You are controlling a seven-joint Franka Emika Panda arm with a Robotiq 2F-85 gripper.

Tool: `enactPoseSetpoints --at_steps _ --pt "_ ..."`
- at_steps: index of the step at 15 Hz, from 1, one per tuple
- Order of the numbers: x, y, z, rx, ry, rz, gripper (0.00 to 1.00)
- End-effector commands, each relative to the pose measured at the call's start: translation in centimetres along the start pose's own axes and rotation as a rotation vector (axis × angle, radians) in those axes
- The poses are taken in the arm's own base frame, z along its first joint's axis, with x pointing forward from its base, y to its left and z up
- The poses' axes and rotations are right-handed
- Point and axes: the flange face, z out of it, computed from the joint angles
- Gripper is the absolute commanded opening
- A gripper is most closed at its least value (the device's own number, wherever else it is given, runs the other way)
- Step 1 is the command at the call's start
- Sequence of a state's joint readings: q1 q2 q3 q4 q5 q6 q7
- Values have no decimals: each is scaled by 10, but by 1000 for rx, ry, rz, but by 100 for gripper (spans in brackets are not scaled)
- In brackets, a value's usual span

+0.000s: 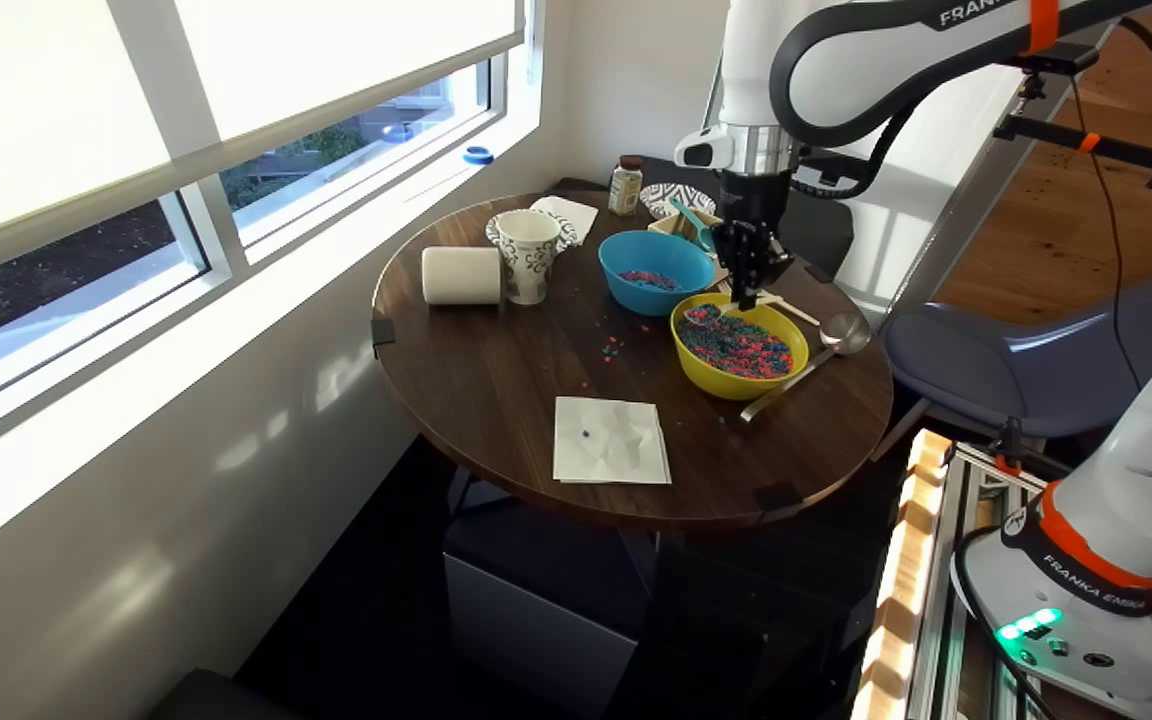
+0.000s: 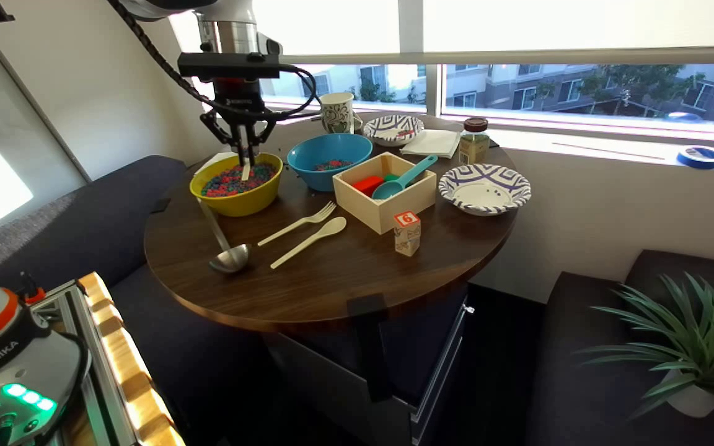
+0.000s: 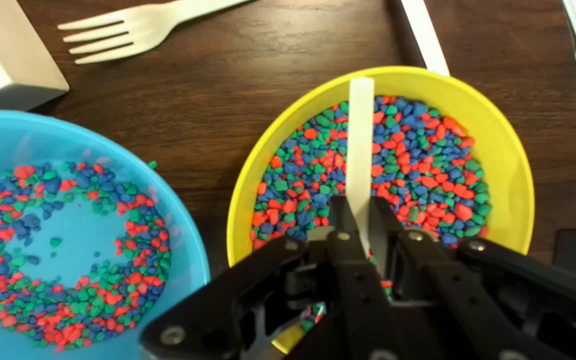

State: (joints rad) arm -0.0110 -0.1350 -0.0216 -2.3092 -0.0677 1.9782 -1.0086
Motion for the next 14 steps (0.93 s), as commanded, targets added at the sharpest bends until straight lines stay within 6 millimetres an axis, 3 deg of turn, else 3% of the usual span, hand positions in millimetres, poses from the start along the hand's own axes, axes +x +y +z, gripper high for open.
enactPoseSetpoints --at_steps 1,8,14 --pt "-10 3 -13 -24 40 48 3" --pt "-35 38 -44 -82 88 232 3" --pt "-52 72 -44 -152 84 392 3"
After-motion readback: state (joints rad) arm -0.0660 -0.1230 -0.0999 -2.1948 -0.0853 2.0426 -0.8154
